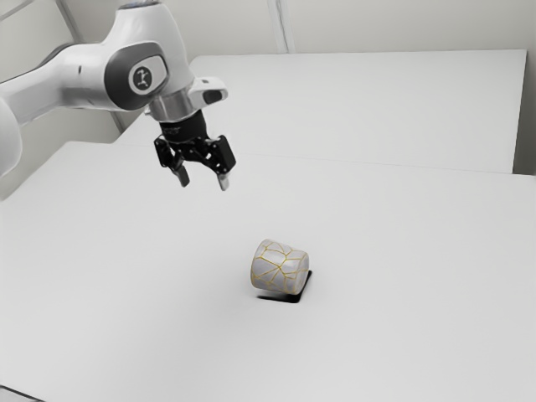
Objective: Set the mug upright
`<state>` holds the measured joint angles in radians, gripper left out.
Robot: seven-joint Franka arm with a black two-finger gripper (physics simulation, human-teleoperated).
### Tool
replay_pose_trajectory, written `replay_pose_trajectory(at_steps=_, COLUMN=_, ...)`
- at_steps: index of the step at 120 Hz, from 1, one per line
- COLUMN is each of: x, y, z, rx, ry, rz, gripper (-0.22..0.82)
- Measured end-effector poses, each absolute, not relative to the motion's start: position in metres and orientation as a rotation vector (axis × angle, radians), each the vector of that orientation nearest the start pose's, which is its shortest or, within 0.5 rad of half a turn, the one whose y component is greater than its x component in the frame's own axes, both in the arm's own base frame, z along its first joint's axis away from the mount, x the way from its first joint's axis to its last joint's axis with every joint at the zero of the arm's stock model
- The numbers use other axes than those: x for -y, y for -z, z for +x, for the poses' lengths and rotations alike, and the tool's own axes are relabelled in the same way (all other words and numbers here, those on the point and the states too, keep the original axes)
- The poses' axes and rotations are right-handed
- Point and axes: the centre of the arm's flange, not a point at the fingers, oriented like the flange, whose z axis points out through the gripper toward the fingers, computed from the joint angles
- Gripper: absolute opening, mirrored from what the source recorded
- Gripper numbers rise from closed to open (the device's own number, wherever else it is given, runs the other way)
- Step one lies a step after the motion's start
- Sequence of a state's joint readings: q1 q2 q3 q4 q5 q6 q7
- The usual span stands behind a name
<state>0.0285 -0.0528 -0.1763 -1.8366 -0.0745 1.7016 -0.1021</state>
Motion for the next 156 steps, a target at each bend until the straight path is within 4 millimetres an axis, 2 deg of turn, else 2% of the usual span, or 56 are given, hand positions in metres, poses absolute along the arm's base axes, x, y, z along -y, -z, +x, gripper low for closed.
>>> replay_pose_trajectory(at_steps=23, x=0.069, y=-0.493, z=0.524, rx=0.041, ry=-0.184, rz=-3.257, gripper=0.60)
replay_pose_trajectory(at_steps=55, x=0.076, y=-0.445, z=0.518, rx=0.085, ry=-0.149, rz=-3.386, gripper=0.60)
replay_pose_trajectory(at_steps=75, x=0.071, y=-0.400, z=0.507, rx=0.175, ry=-0.149, rz=-3.486, gripper=0.60)
replay_pose_trajectory(at_steps=90, x=0.068, y=-0.391, z=0.510, rx=0.229, ry=-0.060, rz=-3.566, gripper=0.60)
replay_pose_trajectory(at_steps=107, x=0.074, y=-0.380, z=0.509, rx=0.258, ry=0.016, rz=-3.653, gripper=0.60)
replay_pose_trajectory(at_steps=141, x=0.076, y=-0.339, z=0.494, rx=0.367, ry=0.087, rz=-3.814, gripper=0.60)
replay_pose_trajectory(at_steps=156, x=0.073, y=-0.329, z=0.490, rx=0.380, ry=0.156, rz=-3.860, gripper=0.60)
